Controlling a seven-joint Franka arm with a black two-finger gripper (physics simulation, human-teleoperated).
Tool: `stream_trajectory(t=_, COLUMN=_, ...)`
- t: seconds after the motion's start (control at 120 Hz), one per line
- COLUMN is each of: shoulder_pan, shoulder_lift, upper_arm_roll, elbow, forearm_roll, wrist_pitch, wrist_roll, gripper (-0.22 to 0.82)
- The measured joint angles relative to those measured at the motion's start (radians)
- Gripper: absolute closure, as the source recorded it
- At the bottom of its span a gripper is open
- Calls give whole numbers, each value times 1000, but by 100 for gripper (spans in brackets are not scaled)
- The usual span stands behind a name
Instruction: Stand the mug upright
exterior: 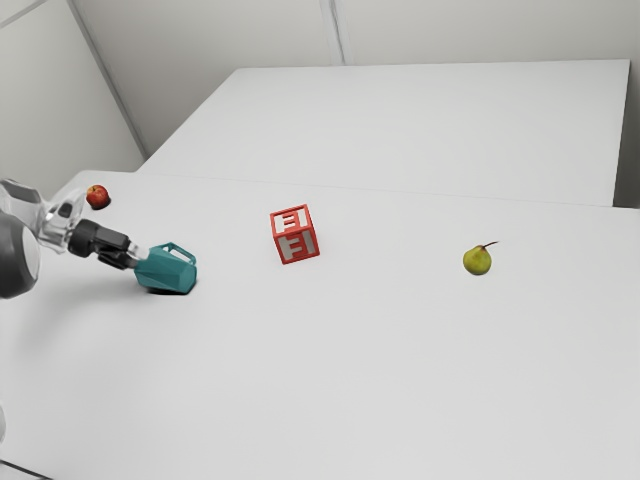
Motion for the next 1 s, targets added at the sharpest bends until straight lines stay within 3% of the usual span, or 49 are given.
stream_trajectory(t=0.133, shoulder_pan=0, shoulder_lift=3, upper_arm_roll=0, elbow=-2, forearm_roll=-11, wrist_pitch=-16, wrist_roll=-1, gripper=2)
stream_trajectory(t=0.267, shoulder_pan=-3, shoulder_lift=5, upper_arm_roll=0, elbow=-3, forearm_roll=-15, wrist_pitch=-24, wrist_roll=-2, gripper=13)
stream_trajectory(t=0.733, shoulder_pan=-13, shoulder_lift=6, upper_arm_roll=0, elbow=-11, forearm_roll=-18, wrist_pitch=-31, wrist_roll=-4, gripper=66)
stream_trajectory(t=1.0, shoulder_pan=-14, shoulder_lift=-8, upper_arm_roll=0, elbow=-11, forearm_roll=-17, wrist_pitch=-27, wrist_roll=-4, gripper=76)
